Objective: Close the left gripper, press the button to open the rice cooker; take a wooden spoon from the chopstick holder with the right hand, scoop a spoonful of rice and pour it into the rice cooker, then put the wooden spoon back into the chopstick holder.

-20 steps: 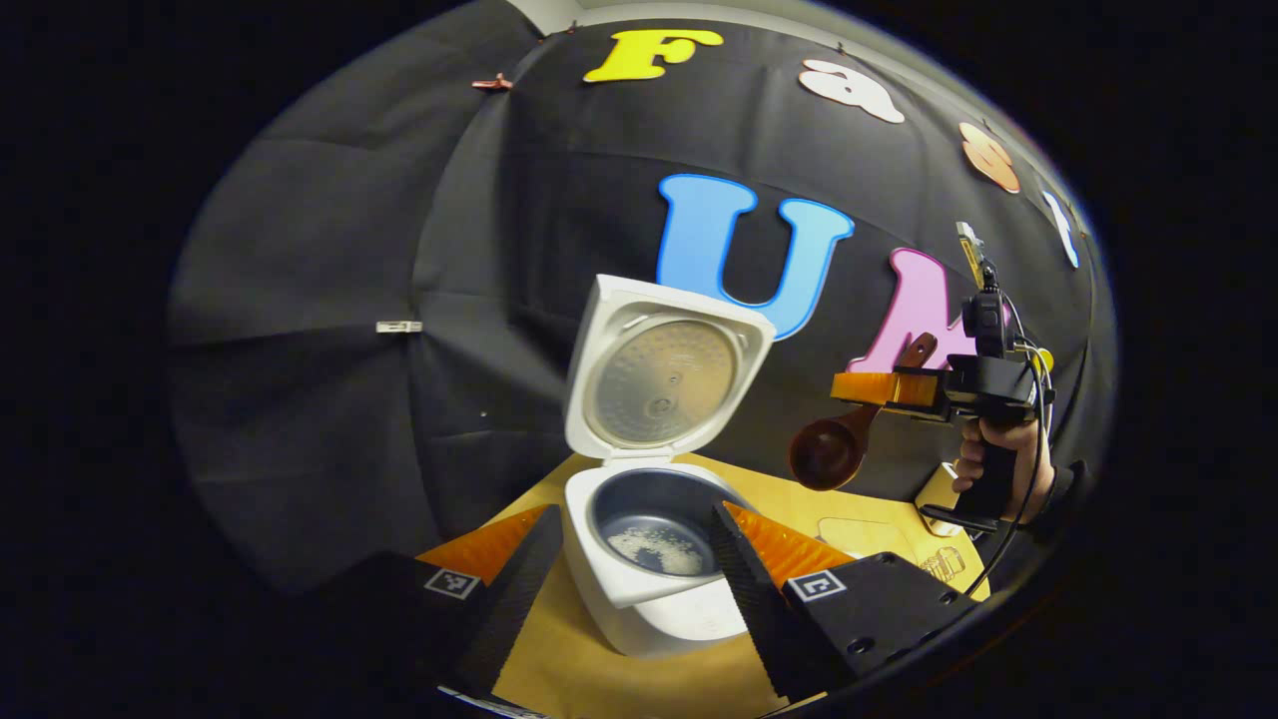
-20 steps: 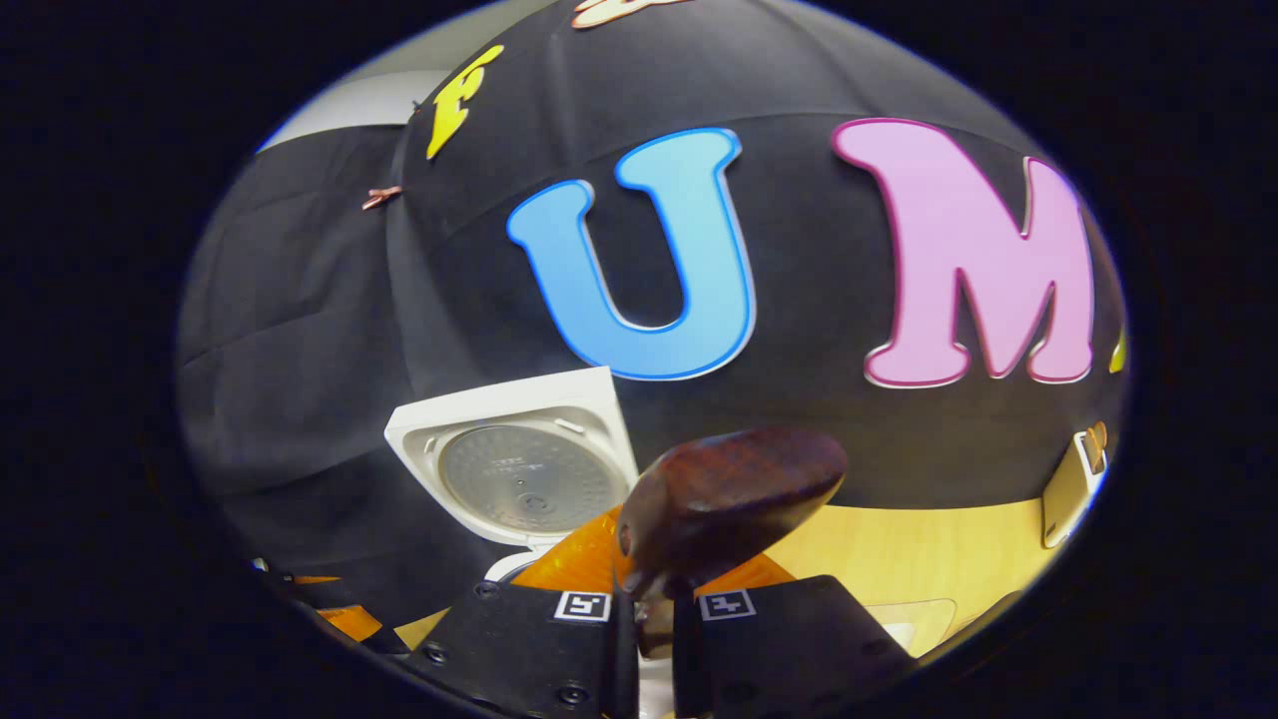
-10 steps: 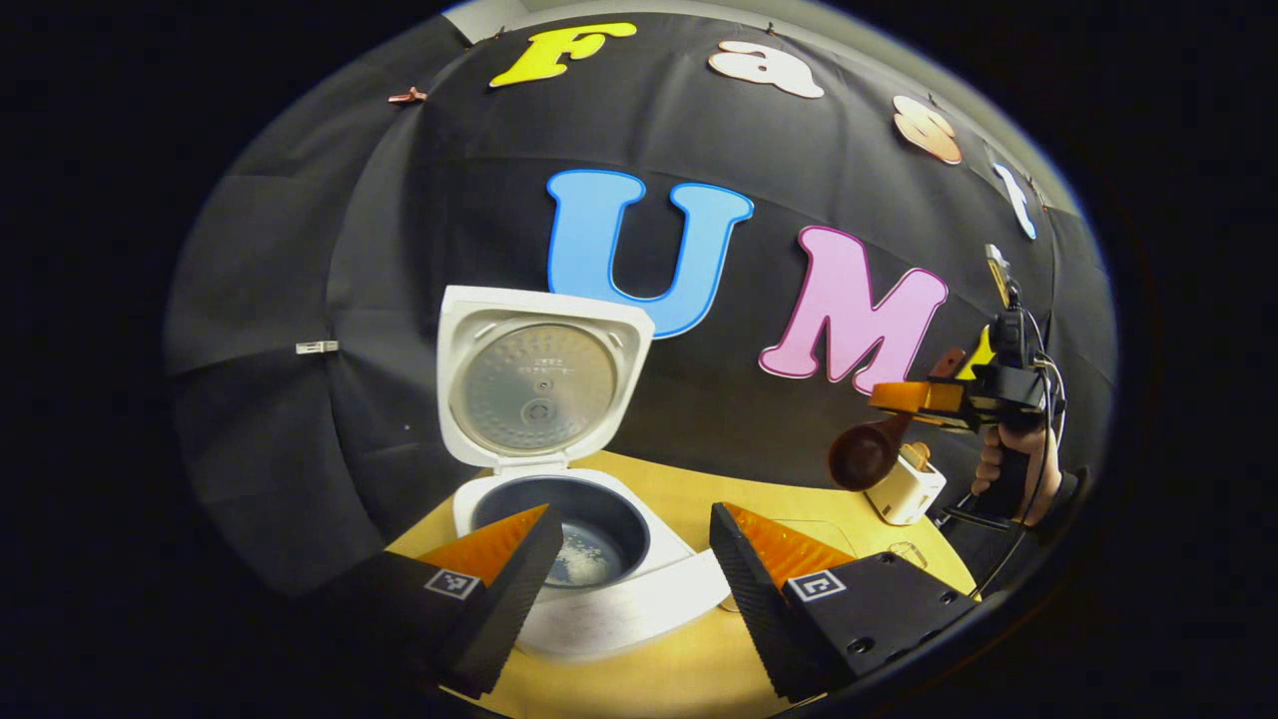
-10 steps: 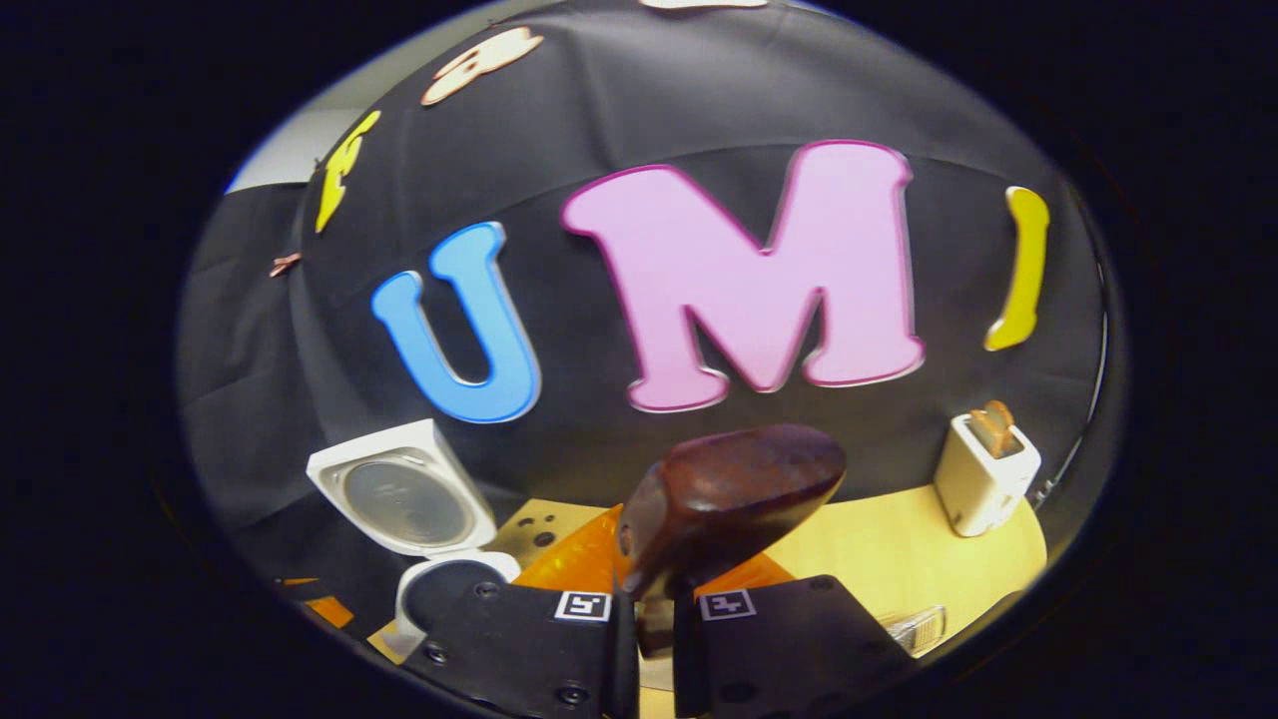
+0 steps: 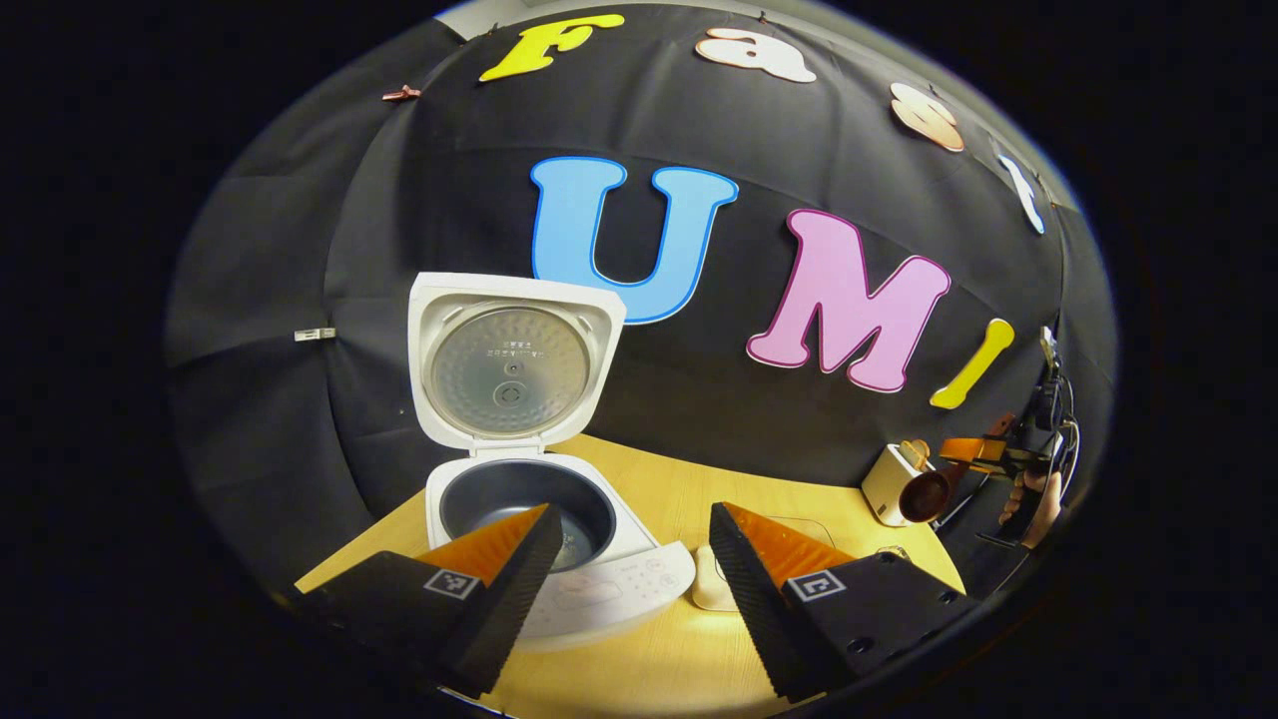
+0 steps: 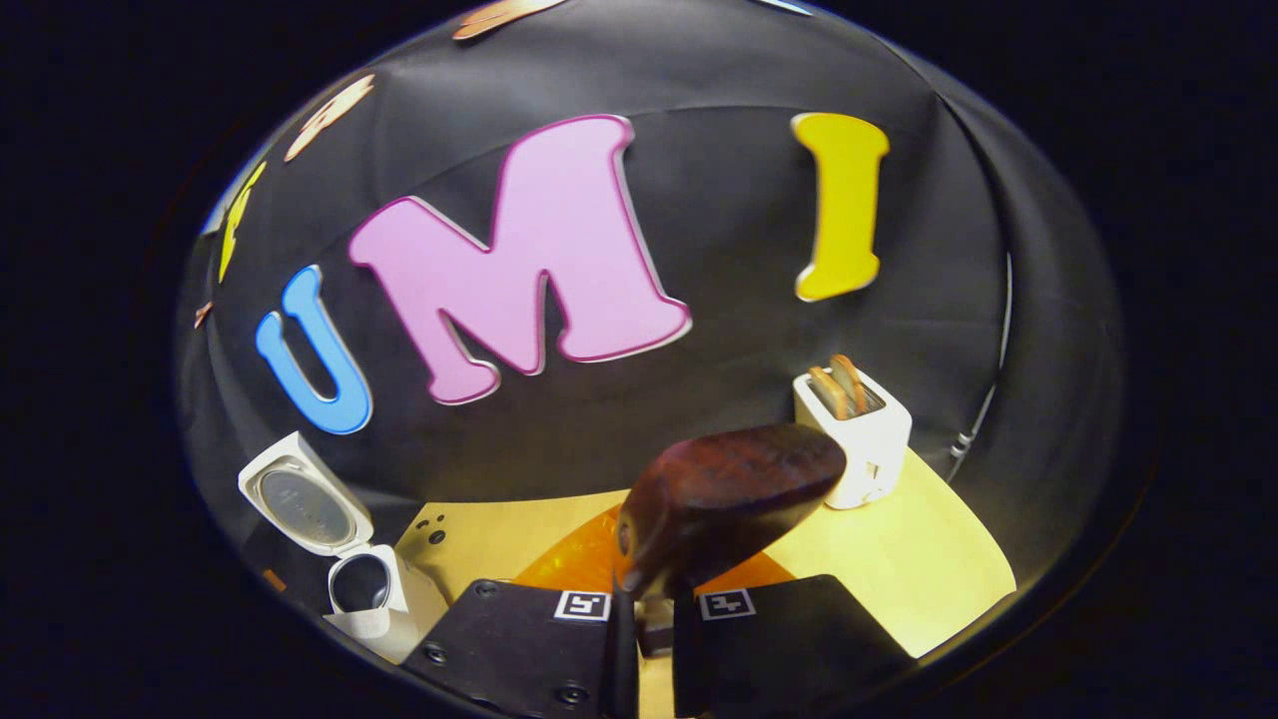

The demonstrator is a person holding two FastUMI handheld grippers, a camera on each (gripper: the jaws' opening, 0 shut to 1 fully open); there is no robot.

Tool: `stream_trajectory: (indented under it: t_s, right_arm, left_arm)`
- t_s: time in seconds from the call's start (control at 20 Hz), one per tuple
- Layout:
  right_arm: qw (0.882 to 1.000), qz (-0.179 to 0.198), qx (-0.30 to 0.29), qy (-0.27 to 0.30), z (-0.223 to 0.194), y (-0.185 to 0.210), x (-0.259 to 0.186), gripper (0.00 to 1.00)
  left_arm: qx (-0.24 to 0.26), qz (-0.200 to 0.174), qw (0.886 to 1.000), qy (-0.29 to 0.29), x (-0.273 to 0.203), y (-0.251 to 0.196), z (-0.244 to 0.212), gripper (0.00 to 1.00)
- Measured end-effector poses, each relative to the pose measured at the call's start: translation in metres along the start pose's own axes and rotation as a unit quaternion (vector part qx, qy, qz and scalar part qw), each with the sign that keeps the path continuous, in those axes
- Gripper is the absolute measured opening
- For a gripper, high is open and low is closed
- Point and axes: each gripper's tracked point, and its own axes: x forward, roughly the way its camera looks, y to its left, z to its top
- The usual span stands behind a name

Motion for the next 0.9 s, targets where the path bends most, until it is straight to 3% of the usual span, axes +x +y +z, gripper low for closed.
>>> stream_trajectory:
  t_s: [0.2,0.4,0.5,0.55,0.9]
  right_arm:
    - [0.999,-0.029,0.006,0.024,-0.026,-0.049,0.008,0.17]
    - [0.997,-0.045,0.021,0.059,-0.066,-0.077,0.016,0.17]
    - [0.995,-0.052,0.025,0.076,-0.085,-0.088,0.018,0.18]
    - [0.994,-0.053,0.030,0.086,-0.095,-0.091,0.021,0.18]
    - [0.990,-0.063,0.028,0.119,-0.144,-0.103,0.032,0.18]
  left_arm:
    - [-0.004,0.010,1.000,0.008,0.000,-0.013,-0.008,0.96]
    - [-0.039,0.021,0.999,0.022,-0.002,-0.020,-0.017,0.96]
    - [-0.043,0.031,0.998,0.025,-0.004,-0.020,-0.018,0.92]
    - [-0.041,0.034,0.998,0.027,-0.005,-0.021,-0.019,0.96]
    - [-0.025,0.040,0.998,0.035,-0.010,-0.032,-0.025,0.96]
